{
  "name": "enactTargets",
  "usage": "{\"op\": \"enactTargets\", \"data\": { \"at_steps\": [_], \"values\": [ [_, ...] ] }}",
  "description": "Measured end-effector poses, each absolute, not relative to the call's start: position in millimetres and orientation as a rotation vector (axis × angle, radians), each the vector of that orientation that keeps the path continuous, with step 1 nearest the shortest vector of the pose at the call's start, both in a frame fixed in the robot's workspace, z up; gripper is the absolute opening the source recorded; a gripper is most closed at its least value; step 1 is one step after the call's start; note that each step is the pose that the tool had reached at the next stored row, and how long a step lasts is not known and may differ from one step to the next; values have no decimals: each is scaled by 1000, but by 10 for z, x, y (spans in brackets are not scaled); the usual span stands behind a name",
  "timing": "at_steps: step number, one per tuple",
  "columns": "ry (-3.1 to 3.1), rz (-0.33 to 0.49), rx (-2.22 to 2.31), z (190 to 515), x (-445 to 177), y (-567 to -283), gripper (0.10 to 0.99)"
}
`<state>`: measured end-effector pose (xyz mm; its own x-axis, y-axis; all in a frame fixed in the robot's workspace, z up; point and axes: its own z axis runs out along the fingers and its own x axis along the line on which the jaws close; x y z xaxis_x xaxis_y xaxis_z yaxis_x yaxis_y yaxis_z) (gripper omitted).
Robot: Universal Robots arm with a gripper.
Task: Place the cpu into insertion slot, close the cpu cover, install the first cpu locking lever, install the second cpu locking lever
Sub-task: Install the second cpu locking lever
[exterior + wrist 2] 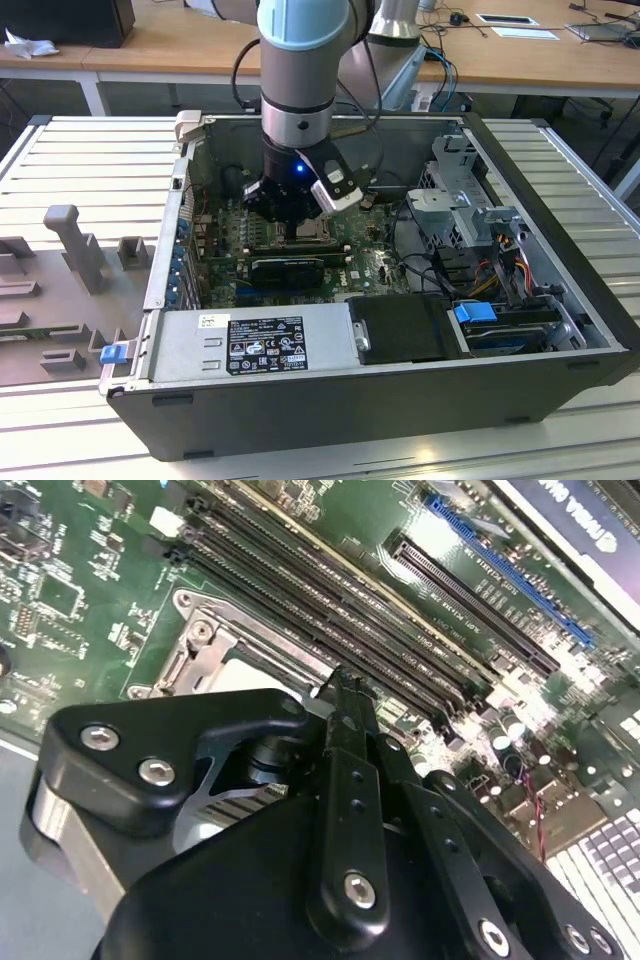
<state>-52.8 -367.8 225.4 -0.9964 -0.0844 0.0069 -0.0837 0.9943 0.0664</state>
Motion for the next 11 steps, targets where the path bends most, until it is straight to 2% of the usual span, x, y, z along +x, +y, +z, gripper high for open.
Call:
{"op": "enactTargets", "data": {
  "at_steps": [4,7,11],
  "values": [
    [-3127,-105,134,2171,-552,-3678,106],
    [-3125,-208,135,2163,-578,-3723,106],
    [-3124,-242,135,2163,-585,-3827,106]
  ]
}}
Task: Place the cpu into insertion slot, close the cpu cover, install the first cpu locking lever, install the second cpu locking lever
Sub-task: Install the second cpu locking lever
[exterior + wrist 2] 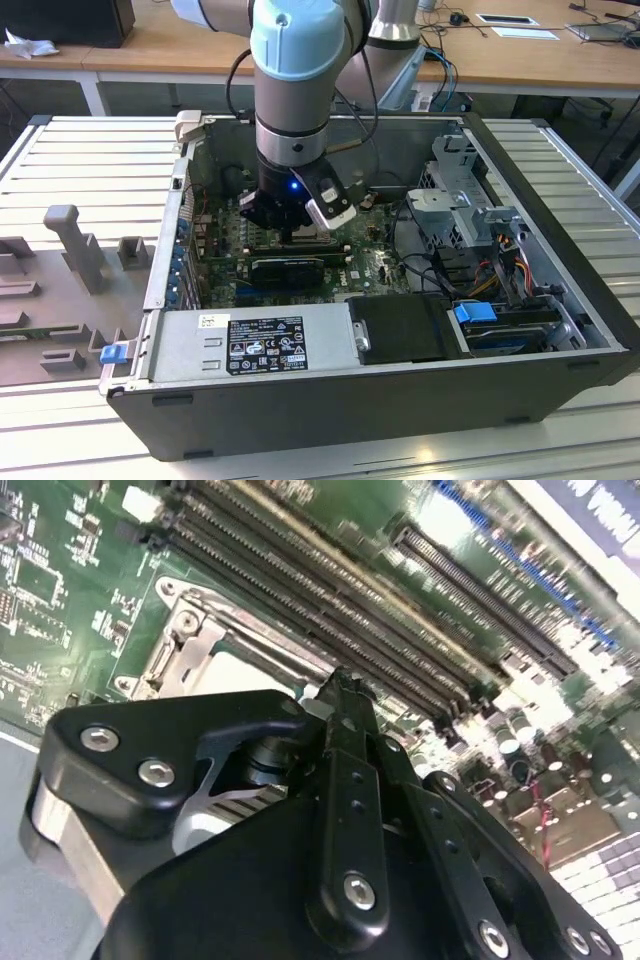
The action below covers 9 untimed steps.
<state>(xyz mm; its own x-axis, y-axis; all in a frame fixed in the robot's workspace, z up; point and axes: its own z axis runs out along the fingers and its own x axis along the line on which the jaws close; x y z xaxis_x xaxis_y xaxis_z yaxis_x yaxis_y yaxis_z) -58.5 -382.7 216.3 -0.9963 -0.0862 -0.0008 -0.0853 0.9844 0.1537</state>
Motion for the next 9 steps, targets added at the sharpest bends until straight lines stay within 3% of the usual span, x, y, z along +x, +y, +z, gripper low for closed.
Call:
{"op": "enactTargets", "data": {
  "at_steps": [9],
  "values": [
    [-3132,-305,141,2127,-717,-3895,106]
  ]
}}
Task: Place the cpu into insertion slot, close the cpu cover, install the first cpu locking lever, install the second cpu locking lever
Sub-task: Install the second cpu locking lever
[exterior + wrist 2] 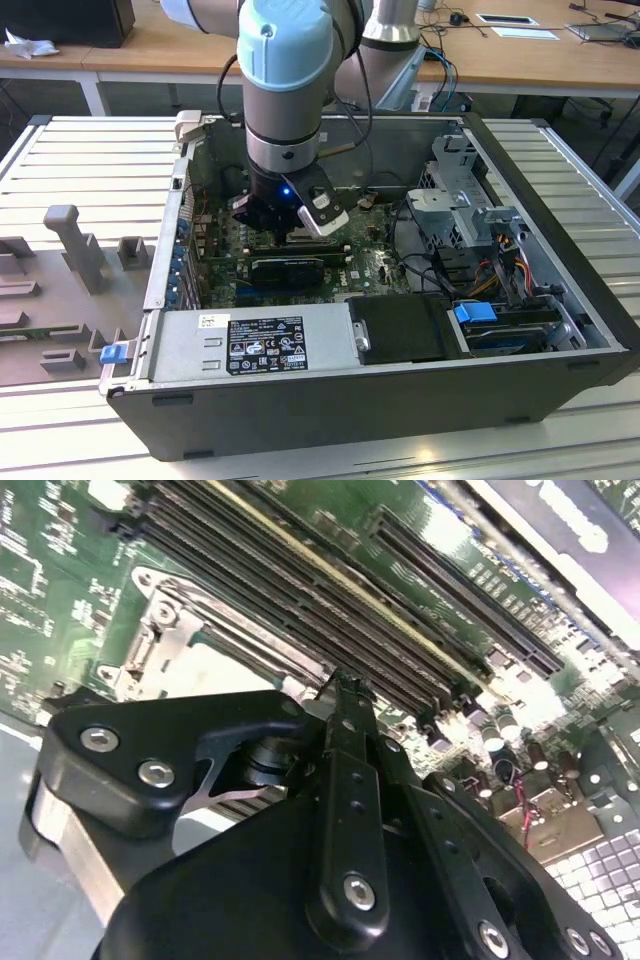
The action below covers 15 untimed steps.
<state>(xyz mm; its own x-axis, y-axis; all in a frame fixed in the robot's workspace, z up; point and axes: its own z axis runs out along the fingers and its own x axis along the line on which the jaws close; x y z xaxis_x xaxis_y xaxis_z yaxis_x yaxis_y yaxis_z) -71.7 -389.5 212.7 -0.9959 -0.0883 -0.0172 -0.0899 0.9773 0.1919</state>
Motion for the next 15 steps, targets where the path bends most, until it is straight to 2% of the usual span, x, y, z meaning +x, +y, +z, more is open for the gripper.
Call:
{"op": "enactTargets", "data": {
  "at_steps": [5,15],
  "values": [
    [3110,327,-144,2051,-749,-3903,106],
    [3090,425,-156,1977,-760,-3913,106]
  ]
}}
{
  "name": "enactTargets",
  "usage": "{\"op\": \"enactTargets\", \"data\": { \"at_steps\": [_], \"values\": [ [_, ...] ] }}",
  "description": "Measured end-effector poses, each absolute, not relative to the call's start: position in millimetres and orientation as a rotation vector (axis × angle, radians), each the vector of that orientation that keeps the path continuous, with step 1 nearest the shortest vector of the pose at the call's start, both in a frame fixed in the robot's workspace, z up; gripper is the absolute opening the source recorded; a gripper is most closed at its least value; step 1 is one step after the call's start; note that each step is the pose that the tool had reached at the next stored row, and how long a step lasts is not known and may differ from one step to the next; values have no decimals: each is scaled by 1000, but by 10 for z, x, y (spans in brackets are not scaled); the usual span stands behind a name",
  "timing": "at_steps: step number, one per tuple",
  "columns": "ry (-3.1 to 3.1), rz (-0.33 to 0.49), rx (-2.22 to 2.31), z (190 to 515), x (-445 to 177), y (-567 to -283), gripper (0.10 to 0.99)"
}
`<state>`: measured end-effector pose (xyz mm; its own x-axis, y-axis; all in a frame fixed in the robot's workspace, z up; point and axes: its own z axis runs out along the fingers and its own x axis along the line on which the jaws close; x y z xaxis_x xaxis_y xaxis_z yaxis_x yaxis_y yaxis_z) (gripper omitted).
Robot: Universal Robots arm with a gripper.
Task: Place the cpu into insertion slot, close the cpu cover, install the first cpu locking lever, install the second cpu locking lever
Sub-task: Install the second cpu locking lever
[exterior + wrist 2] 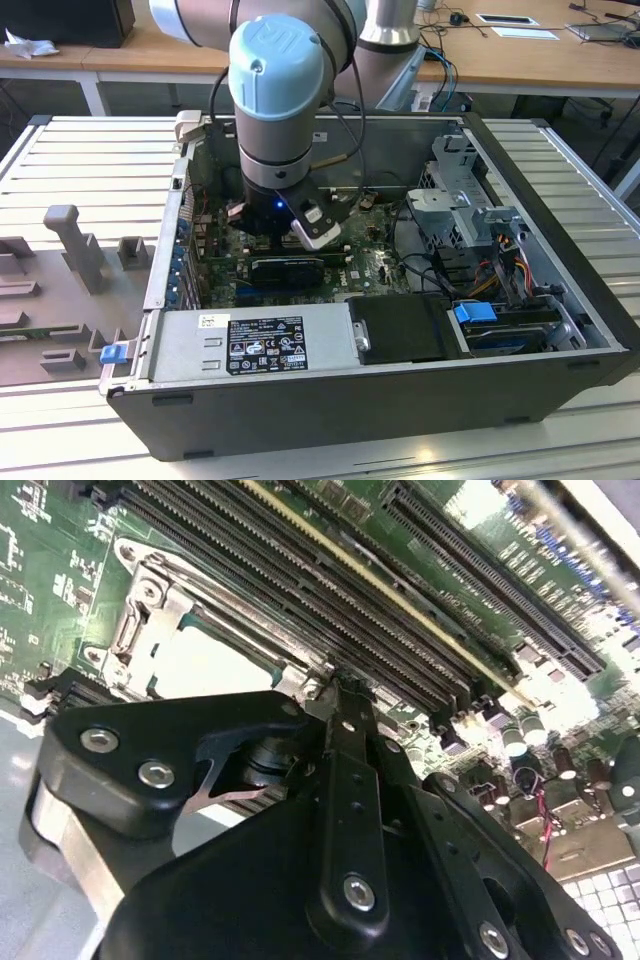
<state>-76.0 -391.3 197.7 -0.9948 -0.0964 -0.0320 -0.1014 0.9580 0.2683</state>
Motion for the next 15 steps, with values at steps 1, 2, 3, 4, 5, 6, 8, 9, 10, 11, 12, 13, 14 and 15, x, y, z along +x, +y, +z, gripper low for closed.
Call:
{"op": "enactTargets", "data": {
  "at_steps": [1,2,3,4,5,6,8,9,10,11,12,13,14,15],
  "values": [
    [3088,434,-158,1966,-772,-3914,106],
    [3087,439,-160,1966,-777,-3916,106],
    [3086,443,-161,1966,-778,-3916,106],
    [3085,452,-160,1984,-779,-3916,106],
    [3084,453,-160,2028,-779,-3916,106],
    [3084,453,-160,2068,-779,-3916,106],
    [3084,453,-160,2144,-779,-3916,106],
    [3084,453,-160,2166,-779,-3916,106],
    [3084,453,-161,2194,-779,-3916,106],
    [3084,453,-160,2215,-779,-3916,106],
    [3084,453,-160,2222,-779,-3916,106],
    [3084,453,-160,2225,-779,-3916,106],
    [3084,453,-160,2226,-779,-3915,106],
    [3084,453,-160,2228,-779,-3916,106]
  ]
}}
